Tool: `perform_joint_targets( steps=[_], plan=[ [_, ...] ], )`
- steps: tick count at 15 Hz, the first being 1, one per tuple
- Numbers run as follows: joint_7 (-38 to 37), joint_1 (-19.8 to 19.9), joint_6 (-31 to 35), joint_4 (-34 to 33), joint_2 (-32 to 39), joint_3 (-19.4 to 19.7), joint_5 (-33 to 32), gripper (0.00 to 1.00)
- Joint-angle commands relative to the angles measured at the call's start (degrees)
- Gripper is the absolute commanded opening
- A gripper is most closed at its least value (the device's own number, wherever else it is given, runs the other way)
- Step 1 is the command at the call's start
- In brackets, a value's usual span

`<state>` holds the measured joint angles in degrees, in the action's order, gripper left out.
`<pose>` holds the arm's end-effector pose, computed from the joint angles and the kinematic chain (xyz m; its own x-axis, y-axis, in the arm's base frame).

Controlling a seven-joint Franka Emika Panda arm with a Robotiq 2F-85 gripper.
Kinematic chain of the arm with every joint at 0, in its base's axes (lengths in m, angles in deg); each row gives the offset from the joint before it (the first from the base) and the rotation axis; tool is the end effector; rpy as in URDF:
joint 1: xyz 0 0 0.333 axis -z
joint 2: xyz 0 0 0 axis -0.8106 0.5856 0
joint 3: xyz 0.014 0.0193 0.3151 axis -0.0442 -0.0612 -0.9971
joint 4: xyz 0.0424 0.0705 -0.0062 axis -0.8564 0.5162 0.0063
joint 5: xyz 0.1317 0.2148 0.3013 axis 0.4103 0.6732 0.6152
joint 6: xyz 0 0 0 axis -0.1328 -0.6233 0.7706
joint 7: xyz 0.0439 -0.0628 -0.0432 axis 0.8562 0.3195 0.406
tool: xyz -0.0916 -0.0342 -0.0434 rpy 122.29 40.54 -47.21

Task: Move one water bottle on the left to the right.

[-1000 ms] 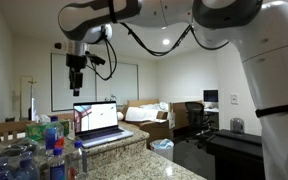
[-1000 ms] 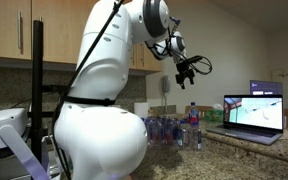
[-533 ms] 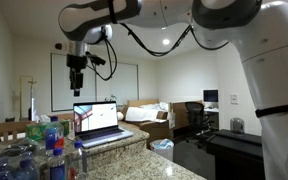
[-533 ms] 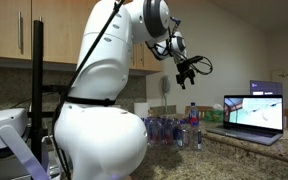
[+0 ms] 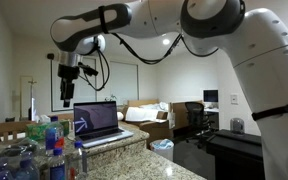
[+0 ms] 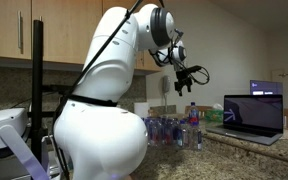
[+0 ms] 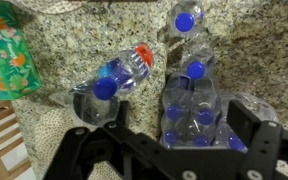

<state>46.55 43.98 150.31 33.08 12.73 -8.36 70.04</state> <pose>0.6339 0.2395 0.5684 0.0932 0.9917 0.0882 0.9477 -0.1155 0.2976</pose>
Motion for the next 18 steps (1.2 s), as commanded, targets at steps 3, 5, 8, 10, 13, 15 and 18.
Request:
perform_joint_targets(
  steps=[3, 5, 8, 10, 13, 15, 18],
  plan=[
    [3.75, 0.31, -1.0, -3.26, 5.53, -1.16, 4.63, 1.0],
    [2.63, 0.34, 0.57, -0.67, 4.79, -1.6, 4.57, 1.0],
    [0.76, -0.56, 2.73, 2.82, 3.54, -1.8, 3.06, 1.0],
    [-0.23, -1.44, 4.4, 4.81, 3.24, -1.67, 2.16, 1.0],
    [-2.01, -2.45, 5.47, 6.66, 3.93, -0.85, 1.82, 1.0],
    [-3.22, -1.85, 5.49, 7.96, 3.92, -0.33, 2.26, 1.0],
    [-5.71, -0.86, 4.38, 9.45, 3.44, 1.23, 2.26, 1.0]
  ],
)
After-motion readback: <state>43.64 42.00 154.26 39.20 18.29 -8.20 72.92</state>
